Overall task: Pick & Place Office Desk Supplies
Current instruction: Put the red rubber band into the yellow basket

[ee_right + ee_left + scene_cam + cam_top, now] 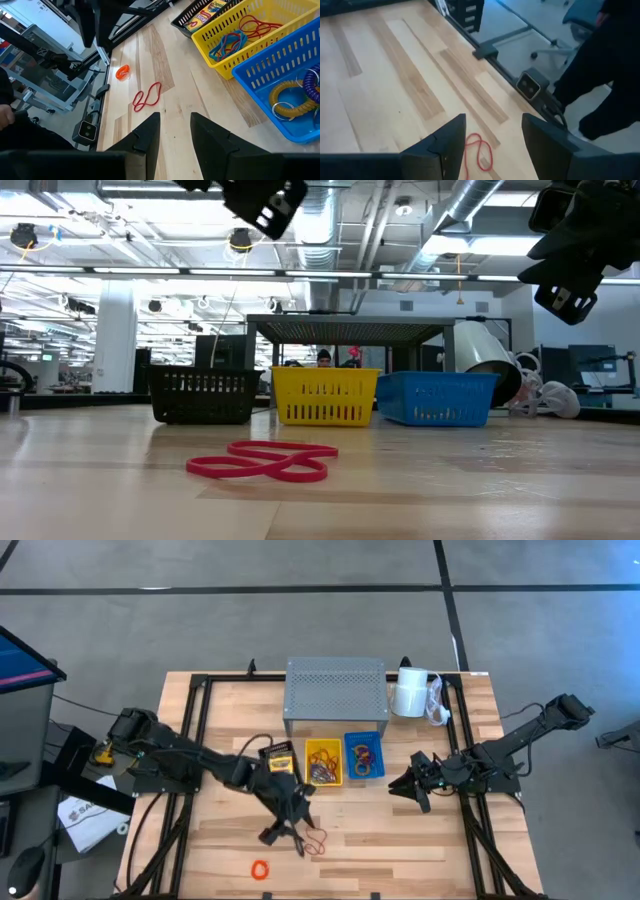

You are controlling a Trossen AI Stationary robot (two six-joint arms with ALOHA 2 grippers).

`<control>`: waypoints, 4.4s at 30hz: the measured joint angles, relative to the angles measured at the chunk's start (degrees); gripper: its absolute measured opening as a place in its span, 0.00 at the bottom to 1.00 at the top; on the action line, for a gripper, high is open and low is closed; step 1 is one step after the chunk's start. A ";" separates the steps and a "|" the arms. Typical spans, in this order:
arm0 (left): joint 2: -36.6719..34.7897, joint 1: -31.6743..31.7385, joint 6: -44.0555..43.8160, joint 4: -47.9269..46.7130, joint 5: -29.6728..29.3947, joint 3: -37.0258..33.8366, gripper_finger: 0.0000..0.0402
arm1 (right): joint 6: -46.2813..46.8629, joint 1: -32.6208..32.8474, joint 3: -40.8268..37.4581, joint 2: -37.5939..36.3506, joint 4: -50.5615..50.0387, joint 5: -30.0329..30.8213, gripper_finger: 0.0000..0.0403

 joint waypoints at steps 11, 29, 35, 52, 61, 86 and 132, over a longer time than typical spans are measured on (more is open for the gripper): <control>10.98 -4.83 -4.14 -7.25 -3.36 5.60 0.50 | -0.01 -0.01 -0.01 0.01 0.13 0.00 0.26; 23.97 -6.29 8.21 -18.26 -10.49 16.09 0.58 | 0.00 -0.02 -0.02 0.02 0.10 0.00 0.26; 23.97 -6.41 9.60 -17.99 -12.21 16.09 0.62 | 0.00 -0.02 0.00 0.01 0.02 0.00 0.26; 26.20 -6.41 8.97 -20.44 -12.62 16.04 0.60 | -0.01 0.00 -0.02 0.02 -0.07 0.00 0.26; 26.51 -6.32 7.45 -20.73 -14.31 16.20 0.49 | 0.00 0.00 -0.02 0.00 0.01 0.00 0.26; 21.13 -6.22 7.04 -20.83 -15.71 15.85 0.00 | 0.00 0.00 -0.02 0.00 0.00 0.00 0.26; 30.16 -8.86 10.60 -11.44 -15.78 16.35 0.52 | 0.00 -0.01 -0.01 0.00 0.02 0.00 0.26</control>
